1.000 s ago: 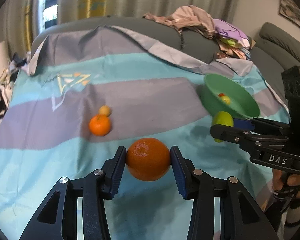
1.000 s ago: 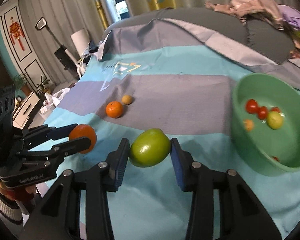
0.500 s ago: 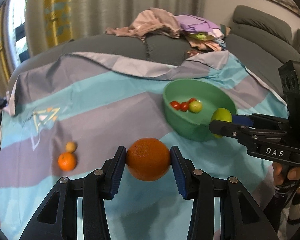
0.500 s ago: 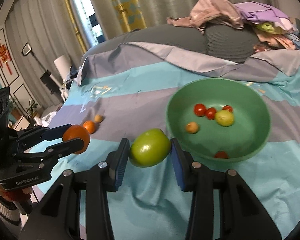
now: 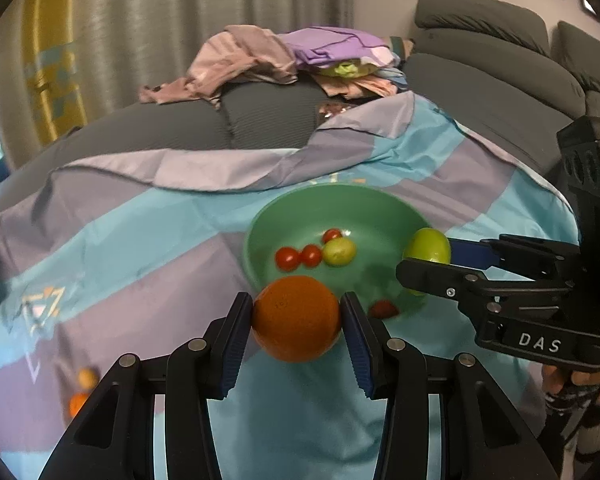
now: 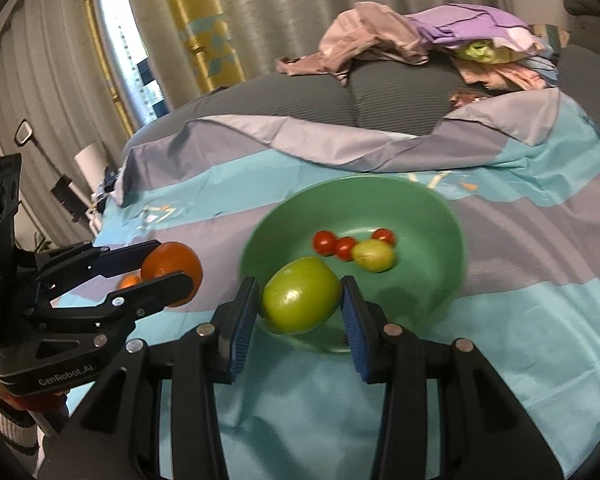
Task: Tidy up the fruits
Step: 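Carry the orange and green pear over the green bowl and open both tools, then withdraw both open tools toward the last orange and small brown fruit, then grasp the orange with the left tool while the right tool grasps the small brown fruit, then carry the orange and brown fruit over the green bowl and open both tools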
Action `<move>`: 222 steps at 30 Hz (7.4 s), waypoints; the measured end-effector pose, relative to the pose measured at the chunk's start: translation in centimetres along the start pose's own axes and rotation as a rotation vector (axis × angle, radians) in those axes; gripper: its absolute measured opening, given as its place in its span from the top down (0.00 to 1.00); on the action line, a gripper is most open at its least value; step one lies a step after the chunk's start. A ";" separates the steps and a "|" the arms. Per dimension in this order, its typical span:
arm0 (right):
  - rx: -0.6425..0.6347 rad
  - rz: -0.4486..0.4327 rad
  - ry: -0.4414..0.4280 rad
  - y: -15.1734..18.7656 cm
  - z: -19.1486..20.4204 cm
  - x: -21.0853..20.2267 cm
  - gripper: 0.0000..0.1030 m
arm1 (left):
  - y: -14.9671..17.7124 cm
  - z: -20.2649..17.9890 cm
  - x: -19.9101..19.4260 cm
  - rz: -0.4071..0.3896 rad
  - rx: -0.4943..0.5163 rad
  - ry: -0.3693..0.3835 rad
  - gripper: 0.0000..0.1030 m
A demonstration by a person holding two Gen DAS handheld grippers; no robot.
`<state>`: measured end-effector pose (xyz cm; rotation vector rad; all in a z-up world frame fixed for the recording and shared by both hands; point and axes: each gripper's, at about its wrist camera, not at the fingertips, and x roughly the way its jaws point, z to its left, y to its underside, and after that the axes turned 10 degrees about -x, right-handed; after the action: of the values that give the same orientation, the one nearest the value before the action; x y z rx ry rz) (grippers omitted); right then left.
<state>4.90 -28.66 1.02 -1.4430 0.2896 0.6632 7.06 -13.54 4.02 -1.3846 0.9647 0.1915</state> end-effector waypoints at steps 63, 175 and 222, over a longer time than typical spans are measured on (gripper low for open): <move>-0.179 -0.011 0.091 1.5 9.2 -6.8 0.24 | 10.1 9.3 -9.7 0.026 -0.277 -0.288 0.41; -0.353 0.378 -0.386 -4.0 26.0 24.4 0.52 | 11.1 27.9 -6.0 -0.020 -0.504 -0.240 0.60; -0.311 0.121 -0.131 2.6 16.8 0.6 0.73 | 10.8 12.8 -8.6 0.041 -0.295 -0.191 0.60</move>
<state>0.50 -12.24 0.78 -1.6778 0.1766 0.9284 0.82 3.83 0.35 -1.5830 0.8286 0.5042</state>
